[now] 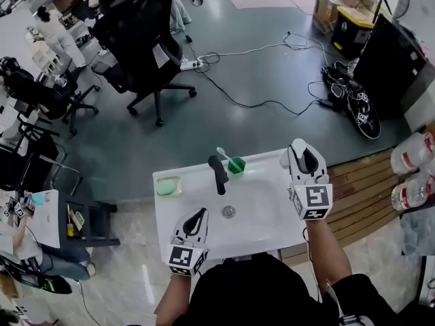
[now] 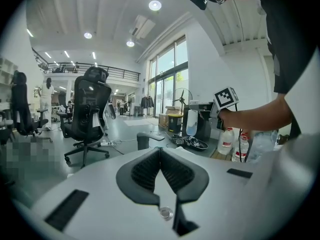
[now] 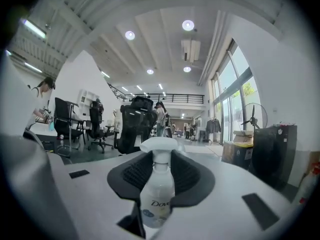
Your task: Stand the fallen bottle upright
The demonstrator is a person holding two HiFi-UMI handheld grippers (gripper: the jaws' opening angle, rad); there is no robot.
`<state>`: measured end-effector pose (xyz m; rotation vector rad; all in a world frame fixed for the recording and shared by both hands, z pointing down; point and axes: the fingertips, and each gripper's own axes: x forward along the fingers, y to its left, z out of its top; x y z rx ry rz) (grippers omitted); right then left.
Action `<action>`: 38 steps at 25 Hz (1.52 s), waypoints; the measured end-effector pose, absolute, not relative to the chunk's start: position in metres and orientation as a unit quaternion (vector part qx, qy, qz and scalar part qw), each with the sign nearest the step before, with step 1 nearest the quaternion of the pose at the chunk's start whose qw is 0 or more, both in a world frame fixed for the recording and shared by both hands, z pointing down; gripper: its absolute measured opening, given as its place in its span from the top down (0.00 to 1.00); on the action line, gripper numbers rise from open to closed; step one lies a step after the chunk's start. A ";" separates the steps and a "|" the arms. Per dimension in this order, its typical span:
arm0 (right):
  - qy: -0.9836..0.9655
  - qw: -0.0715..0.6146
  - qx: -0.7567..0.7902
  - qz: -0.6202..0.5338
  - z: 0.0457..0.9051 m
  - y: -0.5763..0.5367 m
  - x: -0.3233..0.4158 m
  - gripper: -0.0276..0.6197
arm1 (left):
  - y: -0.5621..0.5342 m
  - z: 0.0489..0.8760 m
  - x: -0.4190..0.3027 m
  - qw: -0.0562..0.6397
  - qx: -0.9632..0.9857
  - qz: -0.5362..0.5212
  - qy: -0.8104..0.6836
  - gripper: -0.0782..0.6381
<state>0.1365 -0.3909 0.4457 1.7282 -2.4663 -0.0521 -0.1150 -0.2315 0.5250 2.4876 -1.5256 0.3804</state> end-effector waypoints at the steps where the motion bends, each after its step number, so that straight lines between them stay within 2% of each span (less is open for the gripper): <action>1: -0.817 0.061 0.572 -0.020 0.443 -0.388 0.137 0.77 | -0.231 0.522 -0.114 0.097 0.841 0.127 -0.516 0.86; 9: -0.818 0.059 0.572 -0.006 0.462 -0.382 0.144 0.77 | -0.227 0.521 -0.112 0.099 0.838 0.123 -0.523 0.86; 31: -0.808 0.128 0.573 0.046 0.588 -0.388 0.161 0.76 | -0.226 0.516 -0.095 0.098 0.844 0.121 -0.514 0.86; 38: -0.802 0.118 0.585 0.031 0.590 -0.383 0.168 0.76 | -0.224 0.519 -0.096 0.102 0.843 0.123 -0.514 0.86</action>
